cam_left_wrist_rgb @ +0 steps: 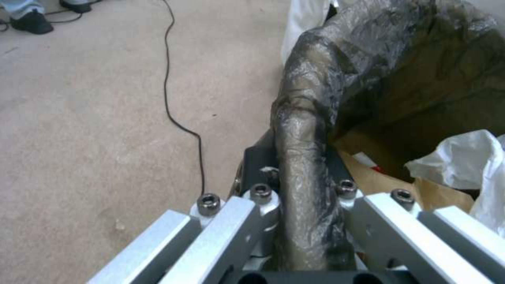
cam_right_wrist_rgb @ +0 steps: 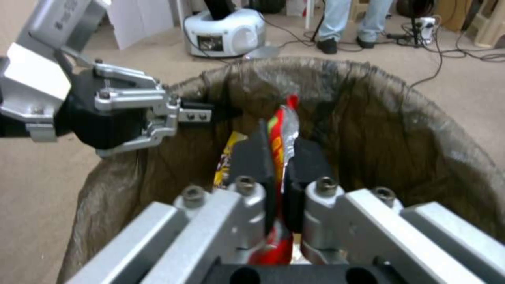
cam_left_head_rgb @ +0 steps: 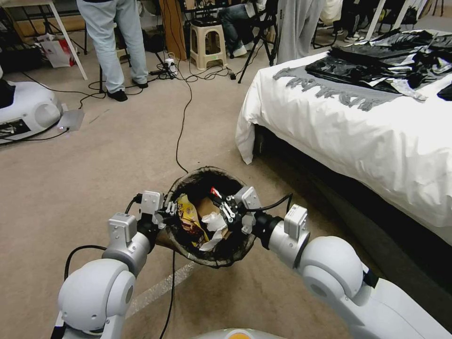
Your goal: Pick up the trash bin, then pick up the garbage from the floor and place it into the trash bin.
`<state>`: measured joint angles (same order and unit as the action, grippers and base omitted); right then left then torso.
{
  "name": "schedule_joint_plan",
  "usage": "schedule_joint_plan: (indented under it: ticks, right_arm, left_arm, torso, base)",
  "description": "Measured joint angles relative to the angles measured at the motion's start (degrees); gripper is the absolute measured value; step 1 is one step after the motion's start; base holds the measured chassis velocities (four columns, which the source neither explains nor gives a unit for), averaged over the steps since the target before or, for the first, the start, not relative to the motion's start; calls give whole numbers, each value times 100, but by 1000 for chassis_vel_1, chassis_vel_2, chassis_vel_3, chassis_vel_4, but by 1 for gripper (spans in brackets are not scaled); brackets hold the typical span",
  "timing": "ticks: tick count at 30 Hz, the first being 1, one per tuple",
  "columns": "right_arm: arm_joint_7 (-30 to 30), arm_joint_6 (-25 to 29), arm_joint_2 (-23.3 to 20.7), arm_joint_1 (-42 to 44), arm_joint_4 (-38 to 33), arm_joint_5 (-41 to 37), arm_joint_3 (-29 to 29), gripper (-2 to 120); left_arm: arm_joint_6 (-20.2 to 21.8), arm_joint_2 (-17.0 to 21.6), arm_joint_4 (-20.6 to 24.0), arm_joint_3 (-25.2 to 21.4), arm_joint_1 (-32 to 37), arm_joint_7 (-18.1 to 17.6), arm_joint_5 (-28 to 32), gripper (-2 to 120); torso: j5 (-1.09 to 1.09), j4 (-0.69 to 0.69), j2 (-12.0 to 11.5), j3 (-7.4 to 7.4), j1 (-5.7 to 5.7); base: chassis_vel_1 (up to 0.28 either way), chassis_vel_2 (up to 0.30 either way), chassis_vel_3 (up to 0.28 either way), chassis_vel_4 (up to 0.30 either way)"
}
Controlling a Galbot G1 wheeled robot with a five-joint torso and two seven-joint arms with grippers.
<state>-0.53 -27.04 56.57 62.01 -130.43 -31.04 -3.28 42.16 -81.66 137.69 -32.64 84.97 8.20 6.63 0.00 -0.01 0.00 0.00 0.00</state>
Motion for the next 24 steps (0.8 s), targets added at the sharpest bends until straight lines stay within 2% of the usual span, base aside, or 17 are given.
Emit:
schedule_joint_plan:
  ticks: [2,4,6,8,10,12,14,15,17,18,20,21,24]
  right_arm:
    - [43,-41,10,24,1,26,-36,18]
    - [69,-70,28,28,9,37,-52,20]
    - [142,-115,98,35,39,67,-86,32]
    - [163,-126,119,35,48,77,-95,36]
    - [205,-136,157,35,66,103,-112,47]
    - [216,-138,162,35,66,109,-113,51]
    - [234,-138,168,26,68,121,-105,62]
    - [234,-138,168,26,68,121,-105,62]
    - [241,-135,181,16,72,144,-76,74]
    - [241,-135,181,16,72,144,-76,74]
    - [246,-121,187,17,66,162,-16,84]
    - [246,-121,187,17,66,162,-16,84]
    - [247,-97,179,53,-28,158,199,98]
  left_arm:
    - [0,1,0,2,-3,0,-2,3]
    - [0,2,0,2,-4,0,-3,3]
    - [0,-2,0,5,-12,0,-3,3]
    - [0,-6,0,10,-20,0,-3,3]
    - [0,-13,0,36,-41,0,-4,3]
    - [0,-16,-1,49,-45,0,-6,3]
    - [0,-29,-7,71,-47,-1,-15,3]
    - [0,-29,-7,71,-47,-1,-15,3]
    - [0,-30,-7,69,-44,0,-16,3]
    - [0,-30,-7,69,-44,0,-16,3]
    - [0,-25,-7,52,-34,0,-15,3]
    - [0,-25,-7,52,-34,0,-15,3]
    - [0,-24,-7,43,-29,0,-12,3]
  torso:
    - [0,0,0,0,0]
    - [0,0,0,0,0]
    - [0,1,0,0,0]
    - [0,1,0,0,0]
    - [0,1,0,0,0]
    - [0,0,0,0,0]
    - [0,0,0,0,0]
    - [0,0,0,0,0]
    - [0,1,0,0,0]
    - [0,1,0,0,0]
    - [0,1,0,0,0]
    - [0,1,0,0,0]
    - [0,1,0,0,0]
  base:
    - [0,0,0,0]
    - [0,0,0,0]
    - [0,0,0,0]
    - [0,0,0,0]
    - [0,0,0,0]
    - [0,0,0,0]
    - [0,0,0,0]
    - [0,0,0,0]
    - [0,0,0,0]
    - [0,0,0,0]
    - [0,0,0,0]
    - [0,0,0,0]
    - [0,0,0,0]
